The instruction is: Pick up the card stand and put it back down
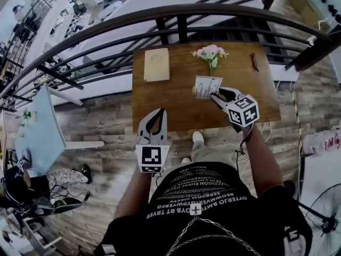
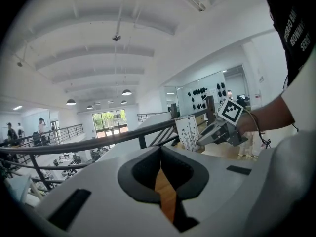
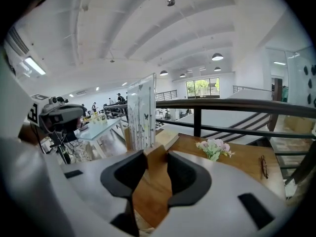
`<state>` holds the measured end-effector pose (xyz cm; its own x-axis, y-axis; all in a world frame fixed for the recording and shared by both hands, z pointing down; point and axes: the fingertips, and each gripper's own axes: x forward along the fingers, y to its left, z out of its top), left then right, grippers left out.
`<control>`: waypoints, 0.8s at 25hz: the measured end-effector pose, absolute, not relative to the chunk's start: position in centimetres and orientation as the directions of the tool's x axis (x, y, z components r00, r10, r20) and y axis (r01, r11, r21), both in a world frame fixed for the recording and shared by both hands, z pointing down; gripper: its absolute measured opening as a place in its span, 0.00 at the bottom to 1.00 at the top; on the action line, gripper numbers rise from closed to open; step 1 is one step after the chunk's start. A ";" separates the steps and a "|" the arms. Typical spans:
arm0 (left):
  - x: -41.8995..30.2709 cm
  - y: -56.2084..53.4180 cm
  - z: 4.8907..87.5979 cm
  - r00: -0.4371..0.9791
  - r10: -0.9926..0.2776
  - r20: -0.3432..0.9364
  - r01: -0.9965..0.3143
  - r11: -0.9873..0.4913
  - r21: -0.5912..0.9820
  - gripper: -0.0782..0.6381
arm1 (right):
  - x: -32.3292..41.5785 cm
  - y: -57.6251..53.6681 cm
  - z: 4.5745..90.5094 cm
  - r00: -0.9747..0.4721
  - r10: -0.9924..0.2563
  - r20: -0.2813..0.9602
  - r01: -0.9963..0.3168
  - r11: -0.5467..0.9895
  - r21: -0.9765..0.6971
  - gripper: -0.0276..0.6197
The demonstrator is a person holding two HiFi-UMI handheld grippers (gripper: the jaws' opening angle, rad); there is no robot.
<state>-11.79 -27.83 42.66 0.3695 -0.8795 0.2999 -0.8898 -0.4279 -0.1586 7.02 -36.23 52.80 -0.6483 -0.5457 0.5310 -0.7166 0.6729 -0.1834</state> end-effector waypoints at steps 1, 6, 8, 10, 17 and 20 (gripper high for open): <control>-11.8 -27.6 42.4 0.371 -0.881 0.294 -0.889 -0.429 -0.163 0.15 | 6.9 -36.1 52.2 -0.650 -0.547 0.528 -0.714 0.677 -0.178 0.27; -11.8 -26.5 42.0 0.386 -0.877 0.286 -0.880 -0.443 -0.171 0.15 | 6.5 -35.8 49.6 -0.653 -0.571 0.498 -0.715 0.682 -0.155 0.27; -11.7 -26.1 42.0 0.392 -0.873 0.289 -0.876 -0.450 -0.171 0.15 | 6.4 -35.7 48.5 -0.656 -0.581 0.482 -0.714 0.684 -0.148 0.27; -11.4 -25.8 41.9 0.402 -0.869 0.288 -0.872 -0.459 -0.170 0.15 | 6.4 -35.6 47.4 -0.656 -0.590 0.470 -0.715 0.686 -0.136 0.27; -10.8 -25.1 41.6 0.435 -0.855 0.281 -0.854 -0.491 -0.173 0.15 | 6.4 -35.0 44.3 -0.652 -0.611 0.448 -0.723 0.680 -0.125 0.27; -10.7 -24.9 41.5 0.441 -0.853 0.278 -0.853 -0.495 -0.167 0.15 | 6.4 -34.8 43.4 -0.650 -0.617 0.443 -0.724 0.680 -0.114 0.27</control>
<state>-10.73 -24.89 41.52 0.4410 -0.8534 0.2778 -0.8527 -0.4950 -0.1670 6.37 -34.79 43.42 -0.6502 -0.6175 0.4427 -0.7239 0.6803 -0.1144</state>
